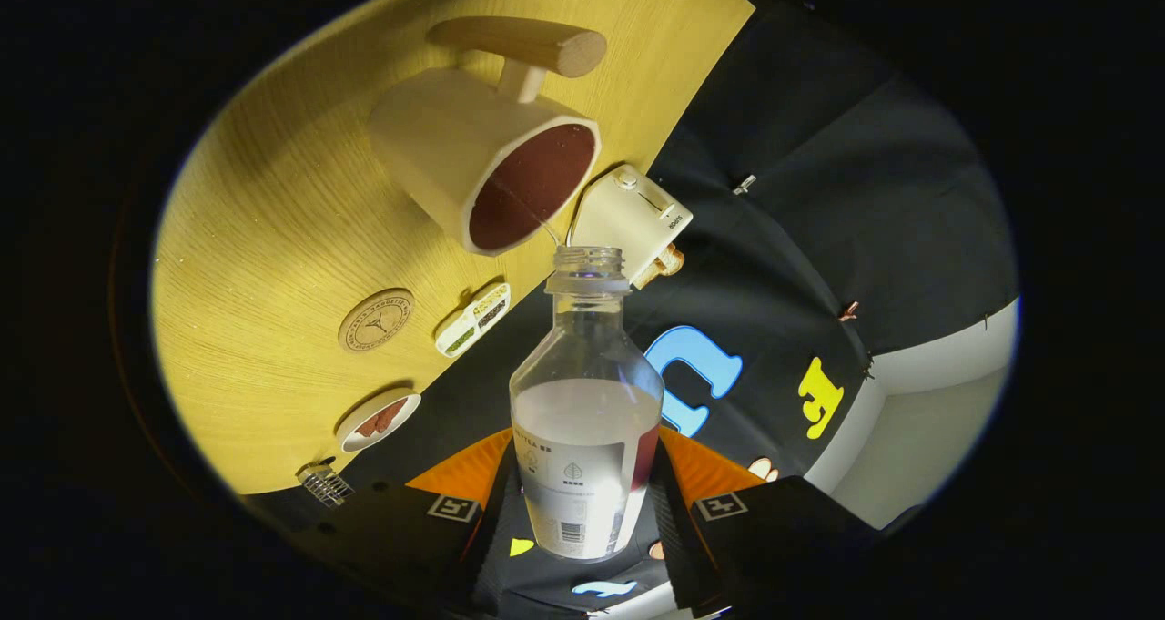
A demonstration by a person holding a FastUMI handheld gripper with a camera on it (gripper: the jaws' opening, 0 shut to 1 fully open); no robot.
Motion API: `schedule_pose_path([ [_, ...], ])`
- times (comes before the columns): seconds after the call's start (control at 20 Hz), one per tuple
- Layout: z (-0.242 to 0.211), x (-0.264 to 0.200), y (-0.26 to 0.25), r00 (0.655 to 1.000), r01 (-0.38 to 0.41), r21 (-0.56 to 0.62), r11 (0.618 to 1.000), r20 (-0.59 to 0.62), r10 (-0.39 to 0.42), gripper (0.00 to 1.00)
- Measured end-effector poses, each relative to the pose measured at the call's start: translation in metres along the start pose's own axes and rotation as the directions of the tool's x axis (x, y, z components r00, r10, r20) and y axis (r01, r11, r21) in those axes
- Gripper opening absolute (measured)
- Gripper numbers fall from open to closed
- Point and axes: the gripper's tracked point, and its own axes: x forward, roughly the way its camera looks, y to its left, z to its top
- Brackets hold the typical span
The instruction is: Take the bottle from table, then pour the juice into the cup, finally place the bottle on the coaster
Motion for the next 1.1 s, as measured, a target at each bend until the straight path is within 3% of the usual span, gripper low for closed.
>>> schedule_pose_path([
  [0.8, 0.002, 0.006, 0.014, 1.0, -0.017, 0.043, 0.999, 0.013, 0.017, 0.71],
  [0.95, 0.001, 0.006, 0.022, 0.999, -0.044, 0.134, 0.99, 0.006, 0.044, 0.71],
  [1.1, 0.001, -0.001, 0.041, 0.993, -0.106, 0.325, 0.94, -0.021, 0.12, 0.71],
])
